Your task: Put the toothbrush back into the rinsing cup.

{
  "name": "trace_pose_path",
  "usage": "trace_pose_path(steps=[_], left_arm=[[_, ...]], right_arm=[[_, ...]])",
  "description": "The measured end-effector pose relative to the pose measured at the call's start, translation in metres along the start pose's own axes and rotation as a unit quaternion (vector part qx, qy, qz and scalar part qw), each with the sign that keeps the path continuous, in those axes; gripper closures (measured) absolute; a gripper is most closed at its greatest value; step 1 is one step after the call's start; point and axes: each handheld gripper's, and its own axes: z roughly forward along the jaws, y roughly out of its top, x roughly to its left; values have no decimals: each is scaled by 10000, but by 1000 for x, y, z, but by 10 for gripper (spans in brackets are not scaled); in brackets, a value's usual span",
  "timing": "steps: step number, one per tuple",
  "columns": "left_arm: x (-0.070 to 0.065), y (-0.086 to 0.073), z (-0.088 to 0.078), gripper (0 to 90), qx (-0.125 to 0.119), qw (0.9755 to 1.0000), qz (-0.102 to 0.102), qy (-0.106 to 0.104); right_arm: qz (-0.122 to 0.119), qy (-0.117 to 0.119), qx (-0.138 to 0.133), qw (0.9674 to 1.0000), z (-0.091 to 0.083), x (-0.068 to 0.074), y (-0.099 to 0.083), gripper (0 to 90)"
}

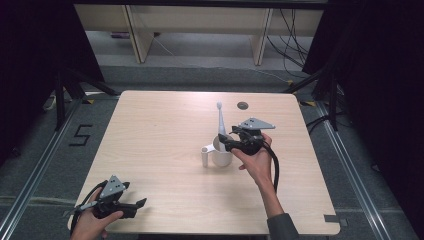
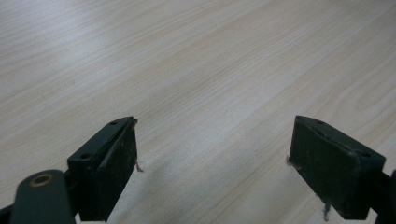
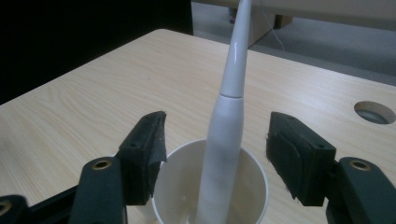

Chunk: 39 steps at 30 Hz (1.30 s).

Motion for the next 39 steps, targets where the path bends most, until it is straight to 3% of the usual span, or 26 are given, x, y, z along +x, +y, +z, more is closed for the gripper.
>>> trace_pose_path(steps=[2, 4, 5, 11, 13, 16, 20, 22, 26, 27, 28, 29, 31, 32, 34, 35, 39], left_arm=[[0, 0, 0, 147, 5, 10000, 4, -1], [0, 0, 0, 148, -9, 10000, -4, -5], [0, 0, 0, 147, -10, 10000, -13, 19], [0, 0, 1, 147, -29, 10000, -11, 48], [0, 0, 1, 147, -12, 10000, -13, 51], [0, 0, 1, 147, -29, 10000, -13, 49], [0, 0, -1, 147, 47, 10000, 31, 1], [0, 0, -1, 148, 12, 10000, 23, -12], [0, 0, 0, 147, 2, 10000, 14, 3], [0, 0, -1, 148, 23, 10000, 15, -1], [0, 0, -1, 147, 19, 10000, 24, -11], [0, 0, -1, 147, -9, 10000, 24, 3], [0, 0, -1, 148, -3, 10000, 20, -2], [0, 0, 0, 147, -14, 10000, 8, 14], [-1, 0, 0, 148, -28, 10000, -36, -4], [0, 1, -1, 148, 25, 10000, 22, 5], [0, 0, -1, 147, -6, 10000, 18, 9]], right_arm=[[67, 0, 4, 10000, -1, 1, 0, 360], [-55, -50, -18, 10000, -4, 1, 1, 346], [75, -27, 7, 10000, -5, 3, 0, 341], [-49, -44, -46, 10000, -9, 2, 0, 315], [66, 10, -76, 9999, -10, 4, 0, 316], [-35, -18, -125, 9999, -11, 2, -1, 315], [26, -16, -93, 10000, -14, 2, -3, 307], [-112, -10, -170, 9998, -14, 1, -4, 303], [69, -76, -101, 9999, -19, 2, -5, 289], [-92, -130, -158, 9997, -19, 0, -5, 286], [87, -27, -114, 9999, -20, 1, -6, 284], [74, 20, -135, 9999, -21, 0, -6, 285], [269, 88, -115, 9995, -23, 1, -6, 283], [208, 62, -217, 9995, -23, 0, -7, 282], [224, 92, -130, 9996, -25, 0, -7, 280], [49, 3, -165, 9999, -25, -3, -7, 279], [156, 46, -149, 9998, -27, -1, -8, 274]])
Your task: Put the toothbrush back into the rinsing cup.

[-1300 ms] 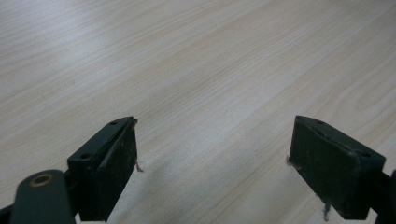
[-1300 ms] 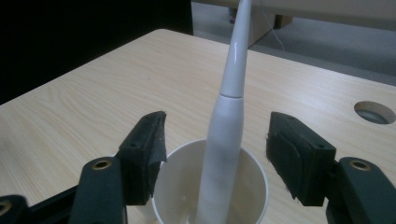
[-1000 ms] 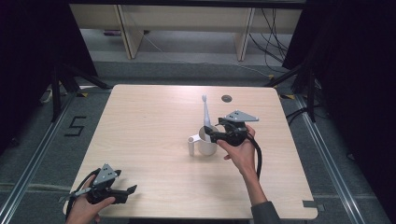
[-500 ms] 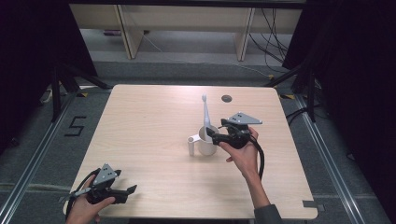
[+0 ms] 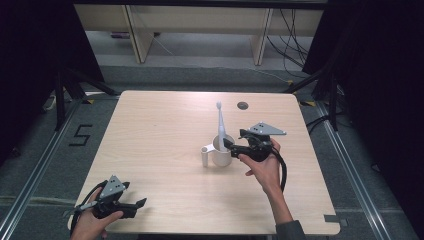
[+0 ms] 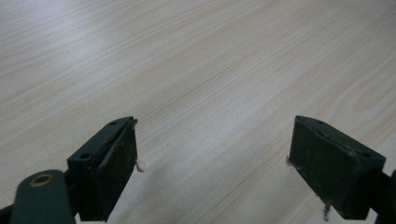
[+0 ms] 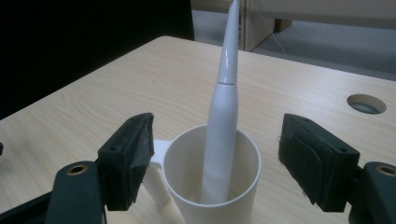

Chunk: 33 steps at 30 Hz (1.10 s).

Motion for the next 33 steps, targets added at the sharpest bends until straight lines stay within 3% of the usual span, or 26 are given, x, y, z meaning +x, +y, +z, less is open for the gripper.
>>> trace_pose_path(steps=[13, 14, 16, 18, 20, 22, 24, 27, 28, 29, 33], left_arm=[[0, 0, 0, 147, -10, 10000, -9, 40], [0, 0, 0, 148, -2, 10000, 10, -12], [0, 1, -1, 147, 16, 10000, 6, -15], [0, 0, 0, 147, -21, 10000, -8, -2], [0, 0, -1, 147, -10, 10000, 7, -10], [0, 1, -1, 147, 8, 10000, 10, -22], [0, 1, -1, 147, 5, 10000, 6, -22], [0, 1, -1, 147, 9, 10000, 8, -23], [-1, 1, -1, 147, -8, 10000, 5, -24], [-1, 1, -1, 147, -6, 10000, 13, -24], [-1, 1, -1, 147, -2, 10000, 15, -24]], right_arm=[[-100, -16, 69, 9999, -11, 1, -8, 204], [48, -24, 95, 9999, -12, 2, -10, 197], [117, -42, 130, 9998, -14, 1, -12, 194], [-89, -112, 128, 9998, -15, -3, -13, 188], [87, -100, 133, 9998, -17, -2, -15, 185], [55, -54, 165, 9998, -20, -4, -16, 180], [192, -24, 161, 9997, -20, -3, -17, 175], [18, -162, 165, 9997, -24, -5, -18, 170], [74, -52, 119, 9999, -22, -5, -20, 169], [109, -120, 128, 9998, -23, -4, -20, 168], [265, -13, 216, 9994, -27, -1, -22, 169]])
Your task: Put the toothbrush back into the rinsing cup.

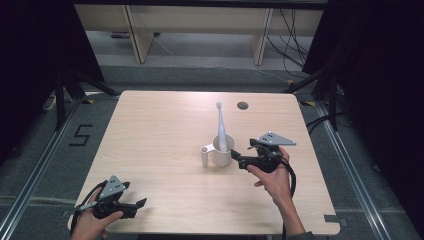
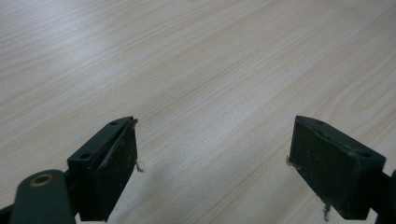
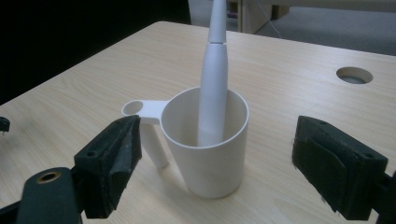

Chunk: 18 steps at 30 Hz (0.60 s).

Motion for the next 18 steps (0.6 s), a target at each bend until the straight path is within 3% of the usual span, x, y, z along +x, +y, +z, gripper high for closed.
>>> trace_pose_path(steps=[1, 2, 10, 15, 16, 18], left_arm=[[0, 0, 0, 147, -3, 10000, -2, -1], [0, 0, 0, 147, -3, 10000, 1, 1], [0, 0, 0, 147, -11, 10000, 0, 3], [0, 0, 0, 148, 0, 10000, -1, 4], [0, 0, 0, 147, 1, 10000, 0, 2], [0, 0, 0, 147, 8, 10000, -7, 1]], right_arm=[[-157, 1, -52, 9999, 0, -2, 0, 169], [-78, -5, -6, 10000, -1, -1, 0, 169], [-212, -81, -29, 9997, -6, -2, -3, 169], [-147, 2, -28, 9999, -8, -1, -6, 169], [-233, -2, -33, 9997, -8, -2, -6, 169], [-129, 10, 34, 9999, -9, 0, -8, 167]])
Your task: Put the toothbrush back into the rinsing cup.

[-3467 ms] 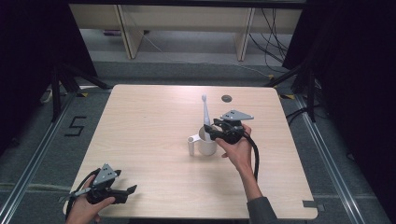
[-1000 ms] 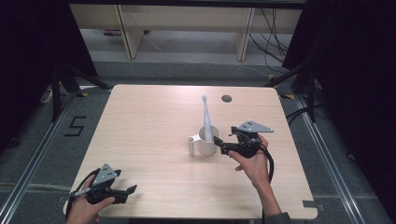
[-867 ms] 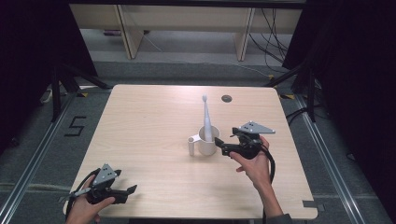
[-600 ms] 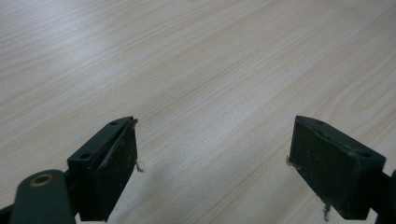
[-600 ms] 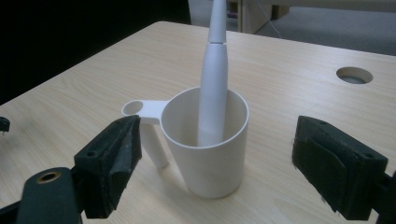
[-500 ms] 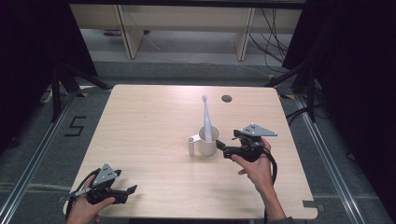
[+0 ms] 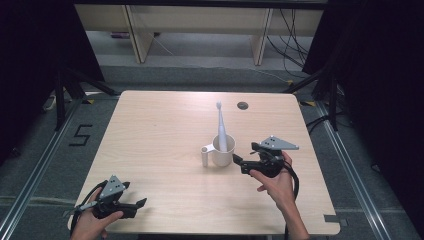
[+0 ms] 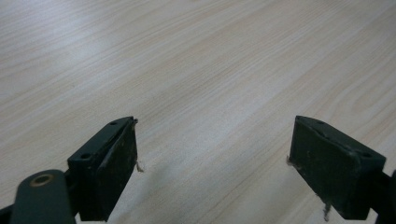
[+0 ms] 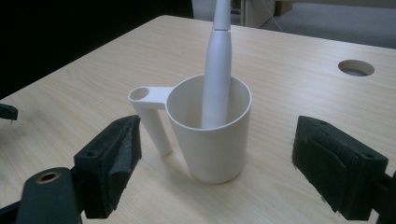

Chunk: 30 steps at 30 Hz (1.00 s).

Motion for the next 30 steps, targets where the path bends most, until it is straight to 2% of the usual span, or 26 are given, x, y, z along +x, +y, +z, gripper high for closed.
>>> trace_pose_path(steps=[2, 3, 4, 6, 8, 9, 10, 11, 12, 14, 15, 16, 18, 19, 21, 22, 23, 25, 26, 27, 28, 29, 30], left_arm=[[0, 0, 0, 147, 4, 10000, 1, 4], [0, 0, 0, 147, 1, 10000, -1, 5], [0, 0, 0, 147, 2, 10000, 3, 4], [0, 0, 0, 147, -2, 10000, 1, 6], [0, 0, 0, 147, 1, 10000, -5, 4], [0, 0, 0, 147, 6, 10000, -9, -6], [0, 0, 0, 147, 7, 10000, -5, -6], [0, 0, 0, 147, 3, 10000, -7, 2], [0, 0, 0, 148, 7, 10000, -7, 0], [0, 0, 0, 147, -19, 10000, -8, 4], [0, 0, 0, 147, 6, 10000, -4, 0], [0, 0, 0, 147, 4, 10000, -7, 1], [0, 0, 0, 148, 6, 10000, 0, -2], [0, 0, 0, 147, 9, 10000, -5, -5], [0, 0, 0, 147, -28, 10000, -6, -6], [0, 0, 0, 147, 13, 10000, 7, -14], [0, 0, 0, 147, 0, 10000, -8, 0], [0, 0, 0, 147, -14, 10000, -5, 4], [0, 0, 0, 147, -19, 10000, -5, 5], [0, 0, 0, 147, -20, 10000, -5, 4], [0, 0, 0, 147, -27, 10000, -6, 4], [0, 0, 0, 147, -24, 10000, 4, 0], [0, 0, 0, 147, -19, 10000, 9, 0]], right_arm=[[-40, 25, 47, 10000, -1, -1, -1, 166], [98, -8, 57, 9999, -2, 2, -2, 165], [-137, -60, 17, 9999, -2, -2, -2, 164], [-45, -18, 59, 10000, -4, -1, -4, 163], [-21, -1, -23, 10000, -4, -1, -5, 162], [64, 53, 77, 9999, -6, -1, -6, 163], [48, 26, 43, 10000, -7, -1, -6, 162], [-69, -15, 34, 10000, -7, -2, -7, 162], [26, 69, 56, 10000, -7, -2, -8, 162], [37, 82, 66, 9999, -8, -1, -9, 162], [-50, 22, 69, 10000, -9, -2, -9, 161], [108, 41, 65, 9999, -9, 1, -10, 161], [-110, -42, 19, 9999, -10, -2, -11, 161], [20, 67, 61, 10000, -11, 0, -11, 162], [-42, -36, 24, 10000, -13, 0, -12, 161], [25, 30, 43, 10000, -13, 1, -13, 161], [-86, 12, 28, 10000, -13, 0, -14, 161], [5, 1, 25, 10000, -14, 2, -15, 162], [-26, 28, 118, 9999, -15, 1, -16, 162], [-13, 16, 46, 10000, -15, 2, -17, 162], [98, 35, 121, 9999, -16, 3, -18, 162], [-52, 52, 88, 9999, -16, 1, -19, 162], [-101, -4, 93, 9999, -18, 1, -19, 162]])
